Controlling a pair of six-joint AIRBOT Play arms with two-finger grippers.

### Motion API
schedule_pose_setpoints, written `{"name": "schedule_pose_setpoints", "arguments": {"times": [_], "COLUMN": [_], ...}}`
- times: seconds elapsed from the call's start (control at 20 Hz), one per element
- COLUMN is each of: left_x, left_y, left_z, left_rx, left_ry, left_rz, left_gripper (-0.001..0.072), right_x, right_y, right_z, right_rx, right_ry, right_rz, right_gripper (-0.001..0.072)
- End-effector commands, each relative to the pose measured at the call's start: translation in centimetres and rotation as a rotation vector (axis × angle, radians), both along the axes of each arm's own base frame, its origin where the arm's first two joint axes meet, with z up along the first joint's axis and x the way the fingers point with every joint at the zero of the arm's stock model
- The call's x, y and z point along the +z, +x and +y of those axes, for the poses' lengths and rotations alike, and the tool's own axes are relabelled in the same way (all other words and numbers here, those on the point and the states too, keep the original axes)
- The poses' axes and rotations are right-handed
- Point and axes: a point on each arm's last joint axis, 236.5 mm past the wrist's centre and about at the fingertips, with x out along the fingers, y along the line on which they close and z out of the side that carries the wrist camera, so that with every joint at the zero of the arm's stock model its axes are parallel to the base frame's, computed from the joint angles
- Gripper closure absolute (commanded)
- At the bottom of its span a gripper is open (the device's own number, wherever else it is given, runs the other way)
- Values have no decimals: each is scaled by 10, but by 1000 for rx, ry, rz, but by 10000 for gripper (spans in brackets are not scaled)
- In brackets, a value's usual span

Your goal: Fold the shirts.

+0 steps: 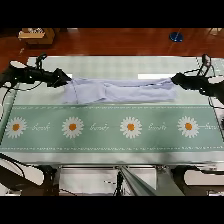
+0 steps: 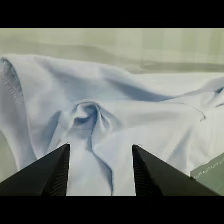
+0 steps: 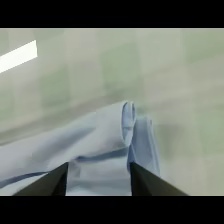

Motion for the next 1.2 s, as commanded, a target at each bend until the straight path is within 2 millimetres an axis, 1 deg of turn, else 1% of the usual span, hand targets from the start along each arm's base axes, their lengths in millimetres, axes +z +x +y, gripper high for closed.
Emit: {"name": "schedule_pose_setpoints", "arguments": {"times": [0.0,0.05,0.1,0.15,0.2,0.3,0.4,0.5,0.6,0.7,0.85,1.0,1.05,1.1,1.15], "left_x": [9,12,15,19,25,34,37,37,37,37,37,37,37,37,38], "left_y": [-27,-33,-35,-36,-35,-34,-35,-36,-37,-37,-37,-36,-36,-37,-37], "left_z": [20,27,34,37,37,34,29,24,19,16,12,7,4,1,-3], "left_rx": [-66,-71,-69,-71,-70,-75,-86,-104,-115,-124,-134,-141,-148,-154,-160], "left_ry": [-7,9,28,47,56,64,65,64,64,65,66,69,69,68,66], "left_rz": [74,90,92,82,65,43,37,39,39,36,33,27,27,27,27], "left_gripper": [252,266,268,270,270,270,270,270,270,270,270,270,270,270,271], "right_x": [38,45,46,45,41,24,1,-18,-28,-33,-44,-64,-70,-72,-70], "right_y": [3,0,-5,-12,-19,-33,-46,-53,-49,-43,-39,-34,-32,-28,-22], "right_z": [-28,-40,-50,-58,-63,-65,-54,-38,-22,-16,-5,23,36,45,50], "right_rx": [-61,-87,-104,-124,-145,-149,-126,-97,-68,-79,-69,-36,-22,-14,0], "right_ry": [-2,12,26,39,63,130,221,310,396,455,453,441,447,446,430], "right_rz": [-52,-38,-9,24,55,135,226,292,301,294,309,347,355,348,321], "right_gripper": [221,220,207,152,123,103,102,102,103,105,114,116,133,224,374]}}
